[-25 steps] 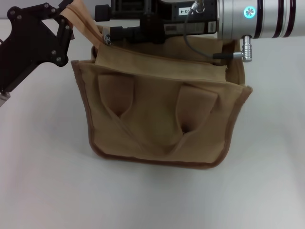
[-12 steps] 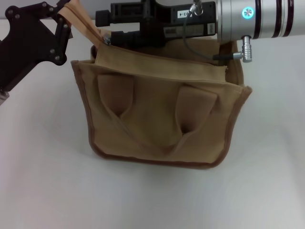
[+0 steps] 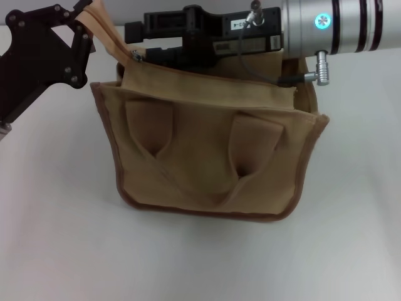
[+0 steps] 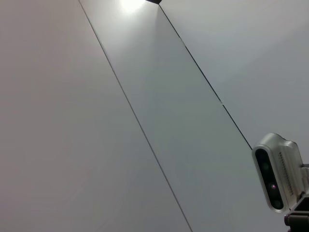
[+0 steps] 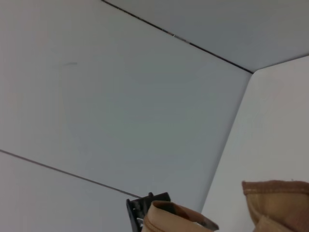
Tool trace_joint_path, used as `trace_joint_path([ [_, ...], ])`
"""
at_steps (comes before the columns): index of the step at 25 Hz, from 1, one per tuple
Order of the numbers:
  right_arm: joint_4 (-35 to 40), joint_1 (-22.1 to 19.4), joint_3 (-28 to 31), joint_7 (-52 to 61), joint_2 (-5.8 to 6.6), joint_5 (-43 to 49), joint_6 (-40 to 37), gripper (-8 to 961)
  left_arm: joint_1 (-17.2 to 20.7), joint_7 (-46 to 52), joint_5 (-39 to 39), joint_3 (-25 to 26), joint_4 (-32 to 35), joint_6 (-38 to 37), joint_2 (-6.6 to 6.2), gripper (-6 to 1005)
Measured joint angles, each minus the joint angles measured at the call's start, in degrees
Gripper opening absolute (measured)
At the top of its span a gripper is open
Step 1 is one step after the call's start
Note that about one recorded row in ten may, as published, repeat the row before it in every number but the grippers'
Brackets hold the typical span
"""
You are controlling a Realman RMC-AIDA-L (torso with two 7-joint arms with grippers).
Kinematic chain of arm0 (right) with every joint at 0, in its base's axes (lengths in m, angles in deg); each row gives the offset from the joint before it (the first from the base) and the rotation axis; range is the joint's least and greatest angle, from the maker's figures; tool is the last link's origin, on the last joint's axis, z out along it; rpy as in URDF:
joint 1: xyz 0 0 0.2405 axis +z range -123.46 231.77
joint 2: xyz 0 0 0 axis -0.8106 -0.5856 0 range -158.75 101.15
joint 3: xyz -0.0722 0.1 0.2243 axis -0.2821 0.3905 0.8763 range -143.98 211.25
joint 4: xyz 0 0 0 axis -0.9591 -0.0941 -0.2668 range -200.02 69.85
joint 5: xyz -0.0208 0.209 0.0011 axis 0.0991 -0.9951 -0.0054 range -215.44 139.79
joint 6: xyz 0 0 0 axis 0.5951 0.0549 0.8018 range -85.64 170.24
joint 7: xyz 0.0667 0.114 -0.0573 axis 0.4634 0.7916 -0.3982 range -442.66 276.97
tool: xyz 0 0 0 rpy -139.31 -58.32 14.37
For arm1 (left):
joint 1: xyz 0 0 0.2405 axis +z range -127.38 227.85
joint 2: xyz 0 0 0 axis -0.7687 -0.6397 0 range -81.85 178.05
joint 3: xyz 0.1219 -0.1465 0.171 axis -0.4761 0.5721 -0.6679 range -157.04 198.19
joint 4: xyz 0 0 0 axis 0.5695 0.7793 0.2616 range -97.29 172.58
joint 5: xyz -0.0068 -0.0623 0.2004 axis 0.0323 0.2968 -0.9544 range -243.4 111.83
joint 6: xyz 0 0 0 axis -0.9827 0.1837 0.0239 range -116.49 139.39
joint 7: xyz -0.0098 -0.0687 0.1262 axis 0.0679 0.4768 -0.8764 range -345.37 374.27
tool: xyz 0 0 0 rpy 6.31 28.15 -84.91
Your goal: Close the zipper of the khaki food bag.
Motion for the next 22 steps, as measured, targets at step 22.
trace_joint_path([
  [22, -0.08, -1.72, 0.22, -3.39, -0.29, -6.48, -0.90, 774, 0.62, 0.00, 0.00, 0.34, -0.18, -0.07, 0.00, 17],
])
